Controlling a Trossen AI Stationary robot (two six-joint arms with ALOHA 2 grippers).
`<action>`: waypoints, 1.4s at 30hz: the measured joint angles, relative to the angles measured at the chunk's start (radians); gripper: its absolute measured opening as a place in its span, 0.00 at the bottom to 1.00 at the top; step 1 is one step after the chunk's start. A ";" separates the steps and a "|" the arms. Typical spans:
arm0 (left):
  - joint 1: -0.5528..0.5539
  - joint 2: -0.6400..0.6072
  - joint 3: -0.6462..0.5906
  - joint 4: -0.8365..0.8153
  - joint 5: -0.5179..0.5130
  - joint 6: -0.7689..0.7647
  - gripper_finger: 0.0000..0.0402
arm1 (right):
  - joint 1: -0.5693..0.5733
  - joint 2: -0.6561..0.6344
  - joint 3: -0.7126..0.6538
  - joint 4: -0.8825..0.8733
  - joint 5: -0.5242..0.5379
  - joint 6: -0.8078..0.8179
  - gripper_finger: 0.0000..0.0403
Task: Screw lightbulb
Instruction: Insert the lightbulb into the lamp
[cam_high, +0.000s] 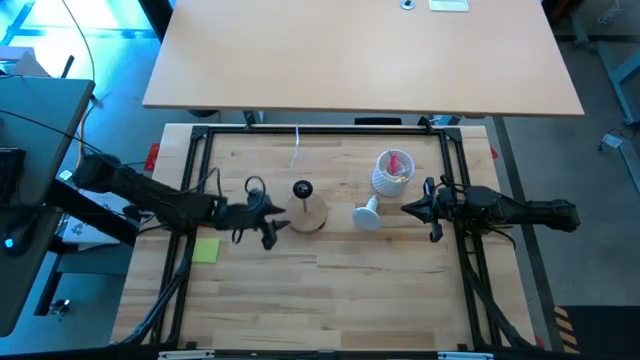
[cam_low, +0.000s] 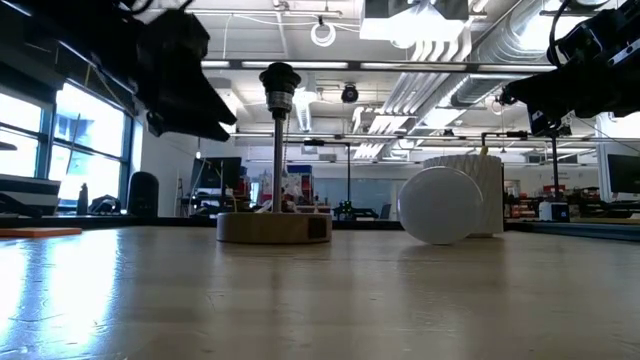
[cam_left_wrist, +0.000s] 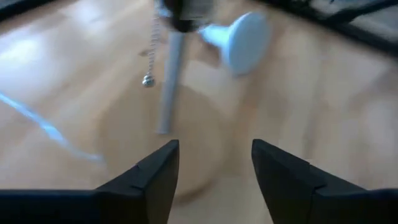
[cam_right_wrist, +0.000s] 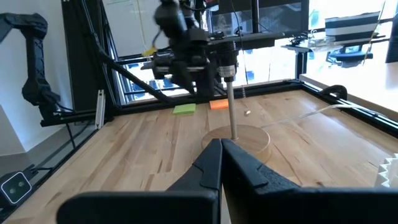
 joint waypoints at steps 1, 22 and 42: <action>-0.037 0.023 0.001 0.033 -0.017 -0.033 0.46 | 0.000 0.000 0.000 0.000 0.000 0.000 0.00; -0.133 0.754 0.594 0.118 -0.098 0.144 0.34 | 0.000 0.002 0.000 0.000 0.000 0.000 0.00; -0.133 0.672 0.597 -0.302 -0.093 0.041 0.34 | 0.009 0.390 0.112 0.202 -0.099 0.055 0.00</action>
